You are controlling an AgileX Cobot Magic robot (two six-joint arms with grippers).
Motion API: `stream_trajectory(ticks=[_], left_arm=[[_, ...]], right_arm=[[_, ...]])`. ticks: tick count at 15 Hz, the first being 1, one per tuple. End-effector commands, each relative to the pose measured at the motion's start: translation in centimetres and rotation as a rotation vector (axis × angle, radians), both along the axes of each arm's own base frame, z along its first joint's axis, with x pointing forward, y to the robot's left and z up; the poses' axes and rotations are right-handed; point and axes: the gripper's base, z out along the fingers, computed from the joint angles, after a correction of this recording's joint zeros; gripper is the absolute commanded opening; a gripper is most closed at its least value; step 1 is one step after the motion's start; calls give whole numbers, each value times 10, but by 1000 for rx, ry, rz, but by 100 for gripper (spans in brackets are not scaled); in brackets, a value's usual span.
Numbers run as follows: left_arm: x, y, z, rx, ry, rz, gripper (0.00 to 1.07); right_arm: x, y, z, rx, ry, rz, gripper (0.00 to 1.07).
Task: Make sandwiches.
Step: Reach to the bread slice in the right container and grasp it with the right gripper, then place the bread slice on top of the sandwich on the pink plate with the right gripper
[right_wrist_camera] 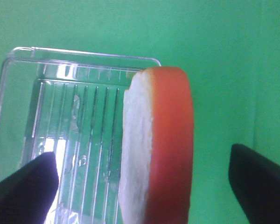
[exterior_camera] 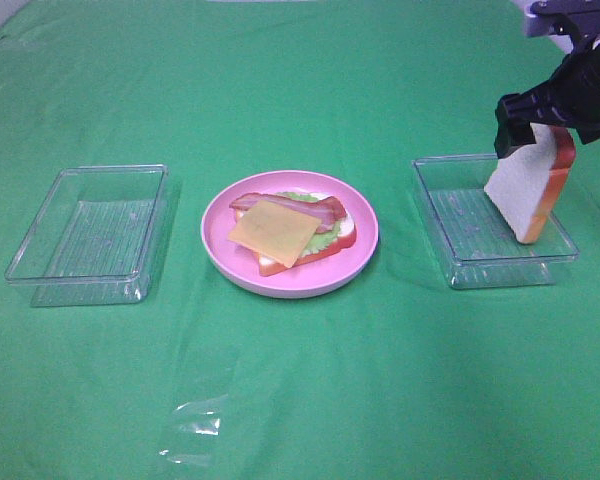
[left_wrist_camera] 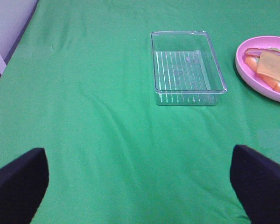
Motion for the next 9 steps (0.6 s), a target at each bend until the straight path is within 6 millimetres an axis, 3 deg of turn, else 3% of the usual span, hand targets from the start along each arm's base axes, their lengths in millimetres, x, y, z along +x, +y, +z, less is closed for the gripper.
stream_trajectory(ticks=[1, 3, 5, 9], left_arm=[[-3, 0, -1, 3, -21, -3, 98], [-3, 0, -1, 3, -21, -3, 98], [-3, 0, -1, 4, -21, -4, 98], [-3, 0, -1, 5, -21, -4, 98]], right_arm=[[8, -3, -12, -51, -1, 36, 78], [10, -4, -13, -64, -21, 19, 45], [9, -4, -13, -55, -10, 8, 27], [4, -1, -3, -12, -9, -18, 21]])
